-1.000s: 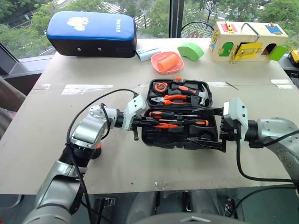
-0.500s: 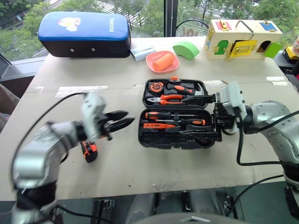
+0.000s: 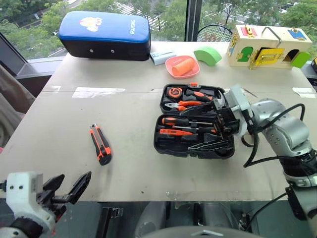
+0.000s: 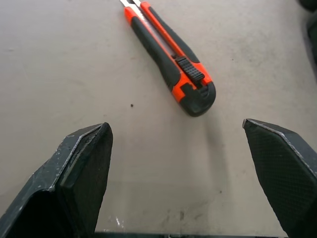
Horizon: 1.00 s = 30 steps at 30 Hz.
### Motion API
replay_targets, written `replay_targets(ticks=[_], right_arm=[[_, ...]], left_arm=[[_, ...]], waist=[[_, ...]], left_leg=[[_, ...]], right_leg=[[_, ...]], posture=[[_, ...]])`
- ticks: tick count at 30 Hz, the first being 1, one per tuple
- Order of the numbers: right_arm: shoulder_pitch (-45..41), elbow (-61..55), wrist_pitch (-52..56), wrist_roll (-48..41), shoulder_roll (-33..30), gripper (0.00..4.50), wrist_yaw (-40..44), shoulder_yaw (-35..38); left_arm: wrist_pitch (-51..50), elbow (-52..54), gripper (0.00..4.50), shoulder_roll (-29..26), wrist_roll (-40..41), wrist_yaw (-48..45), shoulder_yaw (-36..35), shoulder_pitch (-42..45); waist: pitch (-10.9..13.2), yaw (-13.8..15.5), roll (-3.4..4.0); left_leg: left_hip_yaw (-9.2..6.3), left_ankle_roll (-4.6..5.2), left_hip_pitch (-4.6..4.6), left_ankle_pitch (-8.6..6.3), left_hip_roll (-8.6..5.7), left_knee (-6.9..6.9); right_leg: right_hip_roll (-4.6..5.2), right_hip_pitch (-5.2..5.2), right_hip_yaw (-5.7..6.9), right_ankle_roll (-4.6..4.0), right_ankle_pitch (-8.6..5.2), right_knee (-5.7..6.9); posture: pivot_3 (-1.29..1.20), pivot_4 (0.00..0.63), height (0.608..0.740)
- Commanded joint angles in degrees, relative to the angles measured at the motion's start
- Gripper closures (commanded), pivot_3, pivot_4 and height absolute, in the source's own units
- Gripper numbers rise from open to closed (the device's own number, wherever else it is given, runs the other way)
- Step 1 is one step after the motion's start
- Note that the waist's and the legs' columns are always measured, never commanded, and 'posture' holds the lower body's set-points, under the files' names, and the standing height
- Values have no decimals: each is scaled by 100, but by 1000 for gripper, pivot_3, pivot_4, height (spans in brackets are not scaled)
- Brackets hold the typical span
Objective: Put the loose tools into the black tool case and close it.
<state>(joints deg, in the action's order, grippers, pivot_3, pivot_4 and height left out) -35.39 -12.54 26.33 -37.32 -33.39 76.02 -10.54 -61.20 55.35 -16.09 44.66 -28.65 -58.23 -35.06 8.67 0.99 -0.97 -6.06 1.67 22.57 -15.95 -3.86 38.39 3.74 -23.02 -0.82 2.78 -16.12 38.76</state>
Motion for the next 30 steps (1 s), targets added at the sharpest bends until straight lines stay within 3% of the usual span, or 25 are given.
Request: replay_targets(ticks=[1, 6, 9, 12, 23, 27, 29, 30], right_arm=[[-19, -131, -123, 43, -42, 0, 94, 91], [146, -308, -87, 91, -114, 0, -39, 168], [301, -552, 30, 35, -165, 0, -267, 275], [385, -730, 123, 7, -187, 0, -467, 335], [472, -1203, 494, -157, -252, 0, -962, 454], [436, -1225, 533, -176, -286, 0, -1024, 463], [420, -1213, 543, -185, -322, 0, -1038, 473], [416, -1207, 547, -187, -339, 0, -1040, 478]], left_arm=[[-512, 48, 12, -196, 254, 1017, 250, 553], [-1586, -233, 12, -527, 509, 2055, 609, 1742], [-2553, -847, 12, -618, 304, 2599, 553, 2882], [-3041, -1234, 12, -757, 63, 2730, 798, 3479], [-3130, -1929, 12, -710, -509, 2807, 1905, 4162], [-3130, -1986, 869, -622, -630, 2841, 2062, 4154], [-3130, -2029, 1600, -670, -749, 2790, 2101, 4146], [-3130, -2052, 2206, -685, -798, 2760, 2098, 4147]], waist=[[-2, -6, 2], [-5, -28, 0], [-5, -16, 1], [-7, -42, -1], [-7, -34, -2], [-10, -16, 2], [-10, -12, 2], [-10, -13, 2]], left_leg=[[0, 0, 0, 0, 0, -1], [0, -1, 0, 0, -1, 0], [0, -5, -1, 2, 0, -5], [-3, -8, 0, 4, 0, -3], [-2, -10, 2, 4, -1, -6], [-2, -11, 1, 4, -2, -6], [-2, -10, 1, 4, -4, -5], [-2, -10, 1, 4, -5, -5]], right_leg=[[-1, 0, -1, 0, 0, 0], [-7, -1, -5, 1, 1, 3], [-10, -4, -5, 0, 1, 6], [-14, -4, -5, 1, 1, 8], [-11, -8, -10, 1, 1, 6], [-10, -8, -9, 1, 1, 7], [-8, -8, -9, 1, 1, 6], [-7, -8, -9, 1, 1, 6]], posture=[[0, 150, 735], [0, 150, 735], [0, 150, 735], [0, 150, 735], [0, 150, 735], [0, 150, 735], [0, 150, 735], [0, 150, 735]])
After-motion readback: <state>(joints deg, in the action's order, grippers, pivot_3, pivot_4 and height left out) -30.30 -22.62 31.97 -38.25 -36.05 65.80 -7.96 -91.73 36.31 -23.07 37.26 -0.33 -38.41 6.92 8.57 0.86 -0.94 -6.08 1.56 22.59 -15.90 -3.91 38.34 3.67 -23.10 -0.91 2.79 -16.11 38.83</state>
